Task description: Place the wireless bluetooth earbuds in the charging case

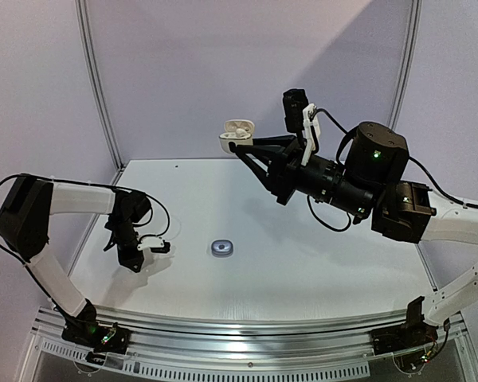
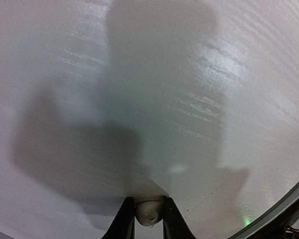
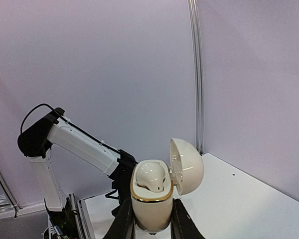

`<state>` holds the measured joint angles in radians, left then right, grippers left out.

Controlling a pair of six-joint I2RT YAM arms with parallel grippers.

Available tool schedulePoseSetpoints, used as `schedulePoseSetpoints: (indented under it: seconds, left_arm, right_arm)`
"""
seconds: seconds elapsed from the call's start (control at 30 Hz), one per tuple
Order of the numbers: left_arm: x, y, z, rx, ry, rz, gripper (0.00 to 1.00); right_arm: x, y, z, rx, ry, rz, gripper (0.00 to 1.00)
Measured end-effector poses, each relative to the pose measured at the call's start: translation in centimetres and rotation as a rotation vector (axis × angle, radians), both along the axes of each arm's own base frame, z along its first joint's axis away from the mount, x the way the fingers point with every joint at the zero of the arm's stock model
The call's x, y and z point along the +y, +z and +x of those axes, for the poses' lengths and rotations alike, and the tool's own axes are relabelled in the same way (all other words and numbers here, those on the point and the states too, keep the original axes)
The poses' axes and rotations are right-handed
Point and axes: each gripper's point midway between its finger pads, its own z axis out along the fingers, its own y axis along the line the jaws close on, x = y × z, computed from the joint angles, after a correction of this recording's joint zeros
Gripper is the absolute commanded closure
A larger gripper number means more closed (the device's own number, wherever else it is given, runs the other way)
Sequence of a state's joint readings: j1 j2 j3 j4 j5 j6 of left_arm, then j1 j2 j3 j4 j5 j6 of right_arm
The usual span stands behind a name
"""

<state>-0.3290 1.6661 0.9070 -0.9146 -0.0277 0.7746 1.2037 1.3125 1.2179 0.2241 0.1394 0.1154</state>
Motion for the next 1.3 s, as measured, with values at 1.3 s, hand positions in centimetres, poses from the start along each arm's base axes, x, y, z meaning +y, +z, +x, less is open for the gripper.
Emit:
schedulePoseSetpoints:
  seconds: [1.3]
  left_arm:
    - [-14.3,54.2,0.6,-0.816,0.313,-1.555,1.00]
  right_arm:
    - [7.2,5.8,1.0,-0.165,0.054,0.093,1.00]
